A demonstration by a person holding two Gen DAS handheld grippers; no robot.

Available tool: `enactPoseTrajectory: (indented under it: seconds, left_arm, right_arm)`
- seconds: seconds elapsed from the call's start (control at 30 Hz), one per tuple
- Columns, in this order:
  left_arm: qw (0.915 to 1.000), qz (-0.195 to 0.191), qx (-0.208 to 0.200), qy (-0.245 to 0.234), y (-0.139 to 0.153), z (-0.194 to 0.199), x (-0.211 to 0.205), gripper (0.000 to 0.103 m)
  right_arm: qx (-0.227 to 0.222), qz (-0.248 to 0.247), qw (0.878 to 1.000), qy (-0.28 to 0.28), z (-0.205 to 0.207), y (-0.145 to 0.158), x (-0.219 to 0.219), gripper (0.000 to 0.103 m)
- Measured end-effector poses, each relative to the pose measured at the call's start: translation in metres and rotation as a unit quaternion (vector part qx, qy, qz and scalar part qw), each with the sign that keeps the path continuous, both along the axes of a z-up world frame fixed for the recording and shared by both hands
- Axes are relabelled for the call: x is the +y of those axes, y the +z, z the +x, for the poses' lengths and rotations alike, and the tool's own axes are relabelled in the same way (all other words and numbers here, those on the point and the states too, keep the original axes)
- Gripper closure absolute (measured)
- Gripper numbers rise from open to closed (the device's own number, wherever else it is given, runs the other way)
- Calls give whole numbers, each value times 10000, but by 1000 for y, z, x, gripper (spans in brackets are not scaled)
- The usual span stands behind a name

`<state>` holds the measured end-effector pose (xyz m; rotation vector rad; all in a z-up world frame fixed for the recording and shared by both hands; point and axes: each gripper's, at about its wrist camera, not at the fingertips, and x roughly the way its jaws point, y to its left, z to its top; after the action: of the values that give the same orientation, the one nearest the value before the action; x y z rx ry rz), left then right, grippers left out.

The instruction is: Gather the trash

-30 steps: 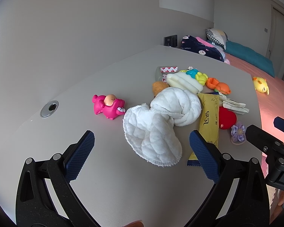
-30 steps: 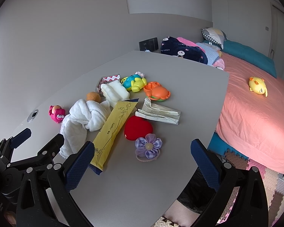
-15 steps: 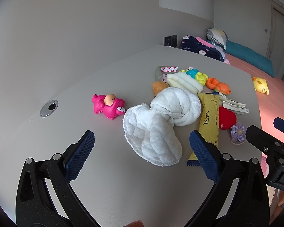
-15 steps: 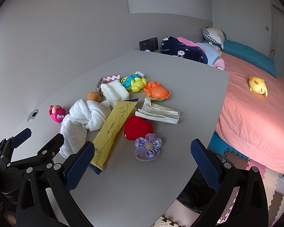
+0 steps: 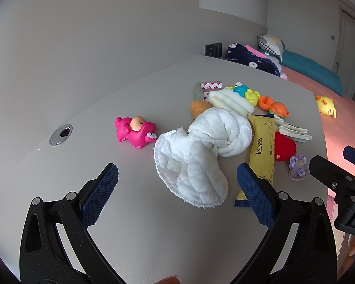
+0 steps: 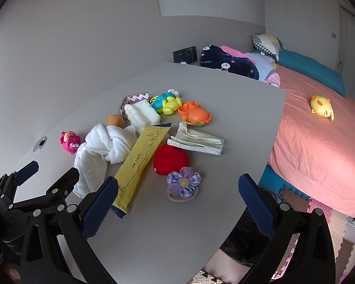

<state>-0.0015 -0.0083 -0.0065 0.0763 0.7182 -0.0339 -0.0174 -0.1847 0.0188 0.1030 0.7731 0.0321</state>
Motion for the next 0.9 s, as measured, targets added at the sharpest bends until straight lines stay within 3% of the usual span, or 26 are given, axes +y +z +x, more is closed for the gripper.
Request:
enactPoseTrajectory:
  seconds: [0.9]
  left_arm:
    - [9999, 20, 71, 114, 0, 2, 9, 6]
  right_arm:
    - [44, -76, 9997, 217, -3, -7, -8, 2]
